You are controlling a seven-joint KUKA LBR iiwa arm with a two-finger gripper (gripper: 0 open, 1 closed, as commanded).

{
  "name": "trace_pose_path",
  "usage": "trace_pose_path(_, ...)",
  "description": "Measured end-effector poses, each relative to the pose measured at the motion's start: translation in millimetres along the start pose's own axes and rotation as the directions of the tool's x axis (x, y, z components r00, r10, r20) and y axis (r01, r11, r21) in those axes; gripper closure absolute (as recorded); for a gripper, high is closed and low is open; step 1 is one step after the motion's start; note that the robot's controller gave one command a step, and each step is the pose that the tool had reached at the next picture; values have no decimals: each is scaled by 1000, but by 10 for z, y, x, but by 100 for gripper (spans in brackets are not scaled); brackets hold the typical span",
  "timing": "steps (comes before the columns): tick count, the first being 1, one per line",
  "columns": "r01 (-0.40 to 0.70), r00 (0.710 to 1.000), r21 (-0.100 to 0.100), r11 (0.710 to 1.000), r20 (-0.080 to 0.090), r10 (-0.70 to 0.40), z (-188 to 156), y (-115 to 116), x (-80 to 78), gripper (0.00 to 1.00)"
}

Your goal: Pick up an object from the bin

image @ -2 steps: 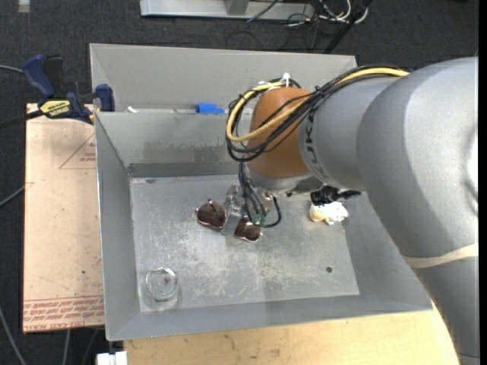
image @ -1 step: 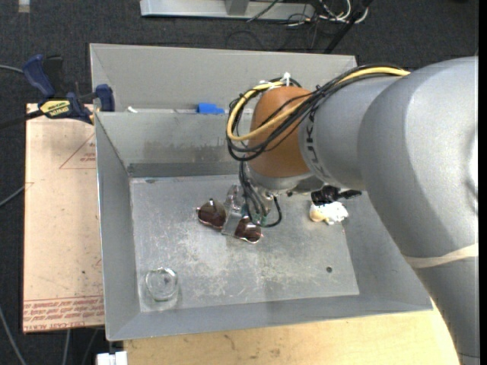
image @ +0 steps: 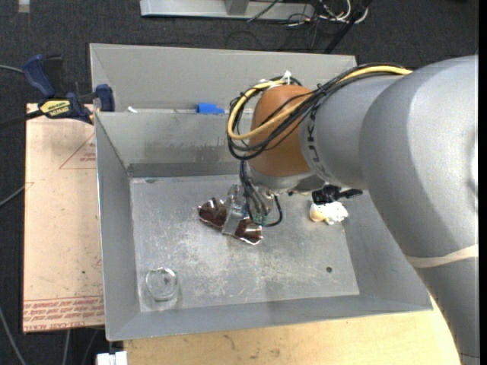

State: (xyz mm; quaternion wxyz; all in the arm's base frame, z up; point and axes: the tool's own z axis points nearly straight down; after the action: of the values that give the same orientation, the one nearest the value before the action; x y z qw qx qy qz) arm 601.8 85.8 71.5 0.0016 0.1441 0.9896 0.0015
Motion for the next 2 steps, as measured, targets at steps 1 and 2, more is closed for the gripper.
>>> trace_pose_path(1, 2, 1000, 3, 1000, -6, -2, -78, -5, 13, 100)
trace_pose_path(2, 2, 1000, 5, 1000, -10, -2, -366, -10, 24, 100)
